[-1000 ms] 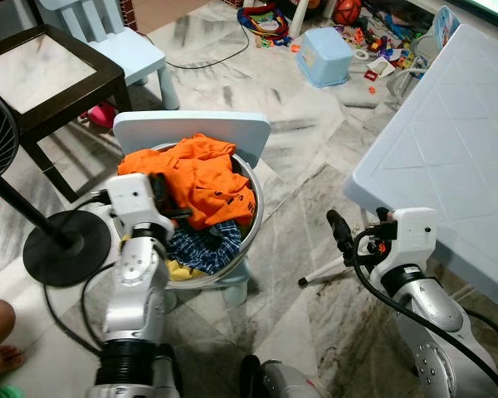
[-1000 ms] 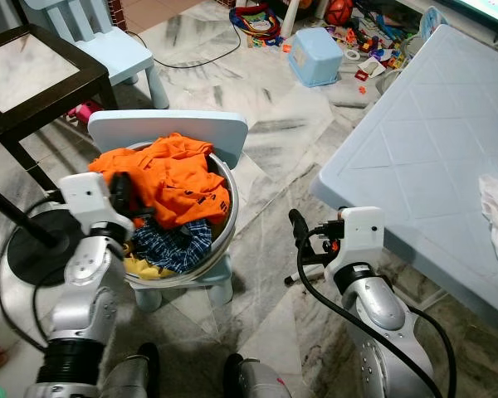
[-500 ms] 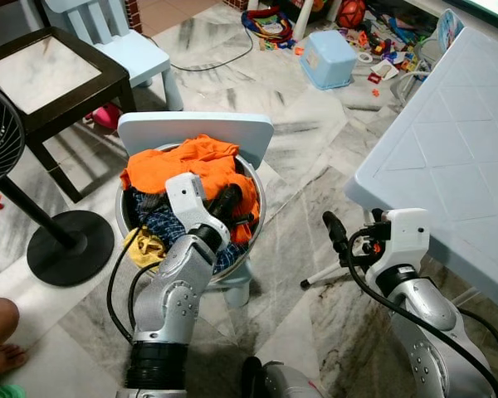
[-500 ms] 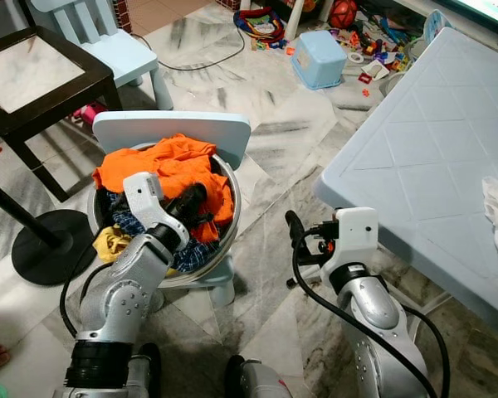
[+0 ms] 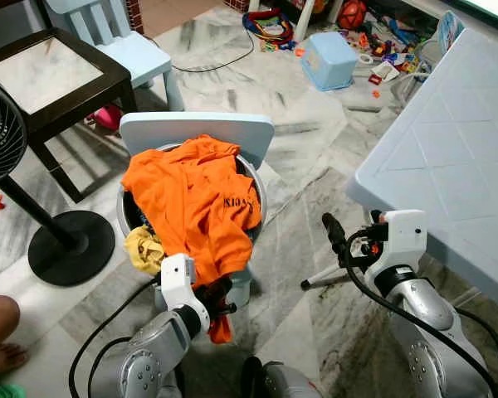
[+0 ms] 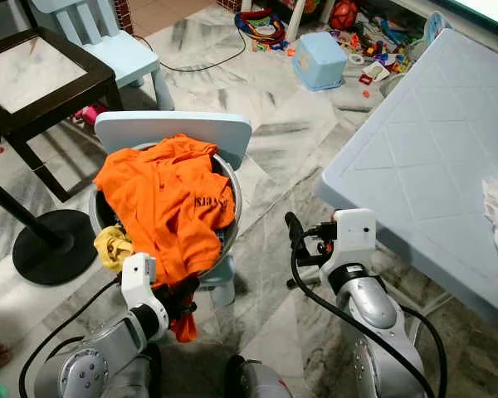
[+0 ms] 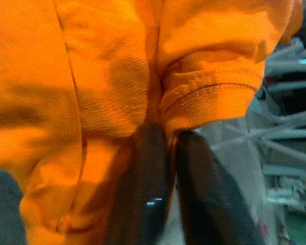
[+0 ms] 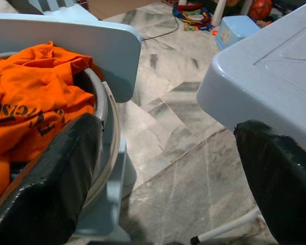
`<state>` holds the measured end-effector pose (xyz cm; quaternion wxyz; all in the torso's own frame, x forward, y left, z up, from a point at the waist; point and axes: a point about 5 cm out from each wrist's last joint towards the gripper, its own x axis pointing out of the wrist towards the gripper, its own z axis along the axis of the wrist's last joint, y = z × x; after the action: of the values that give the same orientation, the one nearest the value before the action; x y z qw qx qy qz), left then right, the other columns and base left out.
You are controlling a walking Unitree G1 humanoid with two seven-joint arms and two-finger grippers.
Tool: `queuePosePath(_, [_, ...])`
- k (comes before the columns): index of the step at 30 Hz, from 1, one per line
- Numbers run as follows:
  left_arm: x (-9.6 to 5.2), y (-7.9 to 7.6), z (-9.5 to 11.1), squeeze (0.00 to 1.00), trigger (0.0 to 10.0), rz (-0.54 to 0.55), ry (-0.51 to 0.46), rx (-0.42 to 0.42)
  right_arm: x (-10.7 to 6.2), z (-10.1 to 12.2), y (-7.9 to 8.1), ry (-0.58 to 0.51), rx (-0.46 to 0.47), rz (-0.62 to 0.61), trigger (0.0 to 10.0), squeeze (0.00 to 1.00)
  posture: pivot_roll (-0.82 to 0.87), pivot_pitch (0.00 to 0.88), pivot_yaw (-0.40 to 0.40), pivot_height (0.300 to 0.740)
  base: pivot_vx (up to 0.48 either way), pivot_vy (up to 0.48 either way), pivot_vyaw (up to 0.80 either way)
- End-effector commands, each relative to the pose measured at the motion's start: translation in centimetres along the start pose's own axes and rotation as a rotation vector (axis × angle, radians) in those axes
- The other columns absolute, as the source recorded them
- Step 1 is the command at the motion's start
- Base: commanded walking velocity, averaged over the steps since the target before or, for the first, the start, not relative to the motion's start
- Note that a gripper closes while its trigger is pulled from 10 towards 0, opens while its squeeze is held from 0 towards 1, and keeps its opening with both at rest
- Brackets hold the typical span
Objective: Hang hanger
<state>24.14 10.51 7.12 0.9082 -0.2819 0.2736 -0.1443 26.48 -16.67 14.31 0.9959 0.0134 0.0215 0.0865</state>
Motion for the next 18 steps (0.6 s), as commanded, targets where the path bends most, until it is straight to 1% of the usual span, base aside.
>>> queuePosePath(1, [-0.3, 0.2, 0.6, 1.00, 10.0, 0.047, -0.054, 0.045, -0.2, -0.4, -0.5, 0.017, 0.001, -0.020, 10.0, 0.00, 0.02, 0.248, -0.138, 0.740, 0.000, 0.000, 0.00])
queuePosePath(3, [-0.4, 0.5, 1.5, 1.00, 10.0, 0.073, -0.103, 0.089, -0.3, -0.4, -0.6, 0.017, -0.002, -0.022, 10.0, 0.00, 0.02, 0.248, -0.138, 0.740, 0.000, 0.000, 0.00])
queuePosePath(4, [-0.6, 1.2, 2.3, 1.00, 10.0, 0.120, -0.135, 0.118, -0.3, -0.5, -0.6, 0.017, -0.002, -0.023, 10.0, 0.00, 0.02, 0.246, -0.138, 0.740, 0.000, 0.000, 0.00])
queuePosePath(6, [-0.9, 2.1, 3.0, 1.00, 10.0, 0.177, -0.163, 0.184, -0.2, -0.5, -0.6, 0.017, -0.003, -0.023, 10.0, 0.00, 0.02, 0.245, -0.136, 0.740, 0.000, 0.000, 0.00])
queuePosePath(7, [-1.2, 2.7, 3.6, 1.00, 10.0, 0.216, -0.197, 0.216, -0.2, -0.5, -0.6, 0.016, -0.003, -0.024, 10.0, 0.00, 0.03, 0.245, -0.135, 0.740, 0.000, 0.000, 0.00])
queuePosePath(8, [-1.2, 2.7, 3.6, 1.00, 10.0, 0.216, -0.197, 0.216, -0.2, -0.5, -0.6, 0.016, -0.003, -0.024, 10.0, 0.00, 0.03, 0.245, -0.135, 0.740, 0.000, 0.000, 0.00])
queuePosePath(9, [-1.6, 3.3, 4.3, 1.00, 10.0, 0.254, -0.235, 0.257, -0.2, -0.6, -0.5, 0.016, -0.002, -0.025, 10.0, 0.00, 0.03, 0.244, -0.134, 0.740, 0.000, 0.000, 0.00])
queuePosePath(11, [-1.8, 3.9, 4.8, 1.00, 10.0, 0.283, -0.266, 0.286, -0.2, -0.6, -0.5, 0.017, -0.001, -0.025, 10.0, 0.00, 0.03, 0.244, -0.134, 0.740, 0.000, 0.000, 0.00])
queuePosePath(12, [-1.9, 4.4, 5.3, 1.00, 10.0, 0.308, -0.282, 0.321, -0.2, -0.7, -0.4, 0.017, 0.000, -0.024, 10.0, 0.00, 0.03, 0.243, -0.133, 0.740, 0.000, 0.000, 0.00])
queuePosePath(13, [-1.8, 4.6, 5.4, 1.00, 10.0, 0.315, -0.284, 0.333, -0.2, -0.7, -0.4, 0.017, 0.001, -0.024, 10.0, 0.00, 0.03, 0.243, -0.133, 0.740, 0.000, 0.000, 0.00])
queuePosePath(14, [-1.8, 4.8, 5.7, 1.00, 10.0, 0.324, -0.299, 0.326, -0.2, -0.7, -0.4, 0.017, 0.001, -0.023, 10.0, 0.00, 0.03, 0.242, -0.133, 0.740, 0.000, 0.000, 0.00])
queuePosePath(15, [-1.9, 4.9, 5.9, 1.00, 10.0, 0.332, -0.312, 0.322, -0.2, -0.7, -0.3, 0.017, 0.001, -0.023, 10.0, 0.00, 0.03, 0.242, -0.133, 0.740, 0.000, 0.000, 0.00])
queuePosePath(16, [-1.9, 5.0, 6.3, 1.00, 10.0, 0.342, -0.331, 0.338, -0.2, -0.7, -0.3, 0.016, 0.003, -0.023, 10.0, 0.00, 0.03, 0.241, -0.133, 0.740, 0.000, 0.000, 0.00])
queuePosePath(17, [-1.9, 5.0, 6.3, 1.00, 10.0, 0.342, -0.331, 0.338, -0.2, -0.7, -0.3, 0.016, 0.003, -0.023, 10.0, 0.00, 0.03, 0.241, -0.133, 0.740, 0.000, 0.000, 0.00])
queuePosePath(18, [-1.9, 5.2, 7.0, 1.00, 10.0, 0.376, -0.354, 0.394, -0.2, -0.7, -0.4, 0.014, 0.002, -0.024, 10.0, 0.00, 0.03, 0.239, -0.132, 0.740, 0.000, 0.000, 0.00])
